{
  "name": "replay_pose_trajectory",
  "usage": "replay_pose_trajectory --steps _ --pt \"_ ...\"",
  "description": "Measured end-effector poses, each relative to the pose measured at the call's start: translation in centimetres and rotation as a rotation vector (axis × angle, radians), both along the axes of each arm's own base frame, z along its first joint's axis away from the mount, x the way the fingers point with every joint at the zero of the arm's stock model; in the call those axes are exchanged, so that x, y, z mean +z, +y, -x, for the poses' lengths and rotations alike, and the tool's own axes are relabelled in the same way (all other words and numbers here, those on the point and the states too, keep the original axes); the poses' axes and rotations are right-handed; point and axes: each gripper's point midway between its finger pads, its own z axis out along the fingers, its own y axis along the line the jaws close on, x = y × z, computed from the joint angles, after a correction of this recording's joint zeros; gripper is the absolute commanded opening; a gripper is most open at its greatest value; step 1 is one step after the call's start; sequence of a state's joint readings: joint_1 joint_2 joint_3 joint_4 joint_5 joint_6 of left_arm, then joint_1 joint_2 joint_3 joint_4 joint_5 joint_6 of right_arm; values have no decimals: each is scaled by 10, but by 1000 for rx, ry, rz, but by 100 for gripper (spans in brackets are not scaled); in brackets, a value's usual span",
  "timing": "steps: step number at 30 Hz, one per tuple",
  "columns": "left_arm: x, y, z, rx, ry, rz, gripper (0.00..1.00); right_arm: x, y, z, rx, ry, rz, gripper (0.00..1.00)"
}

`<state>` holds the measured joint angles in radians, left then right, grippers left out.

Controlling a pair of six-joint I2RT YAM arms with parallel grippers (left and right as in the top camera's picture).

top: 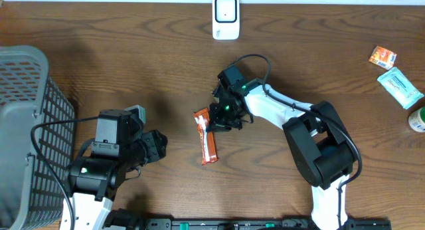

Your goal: Scan the item barcode

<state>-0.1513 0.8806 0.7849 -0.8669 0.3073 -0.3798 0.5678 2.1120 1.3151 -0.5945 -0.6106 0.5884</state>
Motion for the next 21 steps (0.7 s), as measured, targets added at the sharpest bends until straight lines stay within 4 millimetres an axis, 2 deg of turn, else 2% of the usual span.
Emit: replay_pose_trajectory --steps 5,7,9,13,18,21 --pt "-2 1 4 -3 20 -4 70 4 -2 -2 21 -30 -16 1" --pt "-3 1 5 -4 22 -6 77 7 -10 -4 15 -46 -9 2" --pt "-3 1 5 -5 21 -6 79 16 -27 -13 -19 -71 -1 1" --pt "-3 1 5 -8 21 -8 79 60 -43 -39 -68 -175 -75 2" --pt "-3 1 5 -9 20 -8 80 122 -46 -47 -68 -274 -228 2" --pt "-3 1 5 -9 20 -8 80 135 -47 -48 -64 -290 -276 2"
